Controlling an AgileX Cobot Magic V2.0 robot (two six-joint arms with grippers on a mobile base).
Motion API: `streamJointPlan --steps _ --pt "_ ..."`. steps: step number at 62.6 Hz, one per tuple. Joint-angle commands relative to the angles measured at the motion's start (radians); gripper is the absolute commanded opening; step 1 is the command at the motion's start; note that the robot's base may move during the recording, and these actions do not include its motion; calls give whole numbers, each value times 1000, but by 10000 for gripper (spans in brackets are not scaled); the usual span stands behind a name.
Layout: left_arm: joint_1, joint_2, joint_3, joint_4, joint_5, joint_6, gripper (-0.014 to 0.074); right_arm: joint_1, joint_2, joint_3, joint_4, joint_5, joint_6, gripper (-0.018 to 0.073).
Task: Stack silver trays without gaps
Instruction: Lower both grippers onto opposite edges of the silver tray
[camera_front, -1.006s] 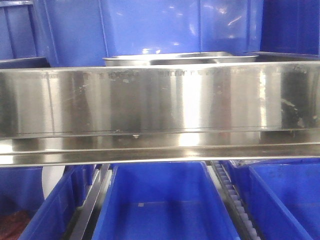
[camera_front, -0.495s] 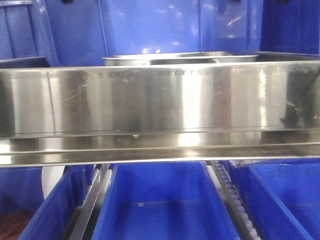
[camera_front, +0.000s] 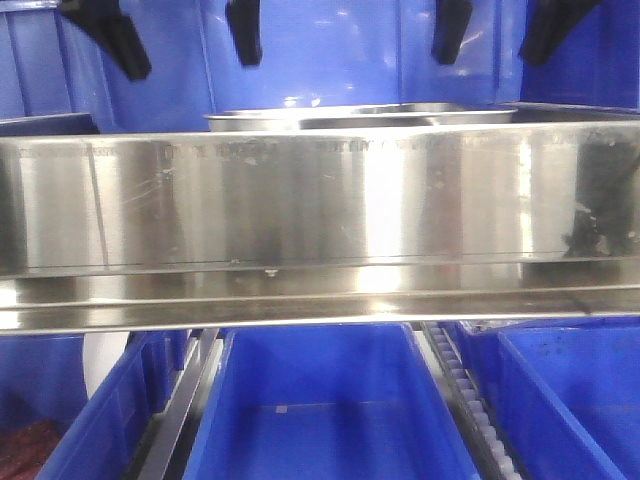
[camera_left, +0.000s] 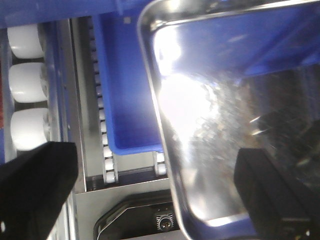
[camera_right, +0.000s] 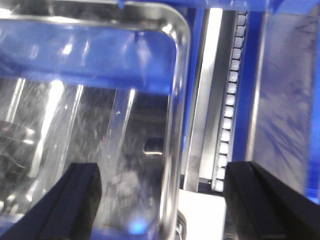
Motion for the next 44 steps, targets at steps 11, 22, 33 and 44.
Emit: streamJointPlan --steps 11,22,33,44 --pt "1 1 -45 0 -54 -27 526 7 4 -36 -3 -74 1 587" --pt "1 22 -45 5 -55 -27 526 7 31 -36 -3 -88 1 587" --pt "1 42 -45 5 -60 -30 526 7 53 -36 -3 -87 1 587" --pt "1 66 -45 -3 -58 -33 526 7 63 -36 -3 -90 0 587"
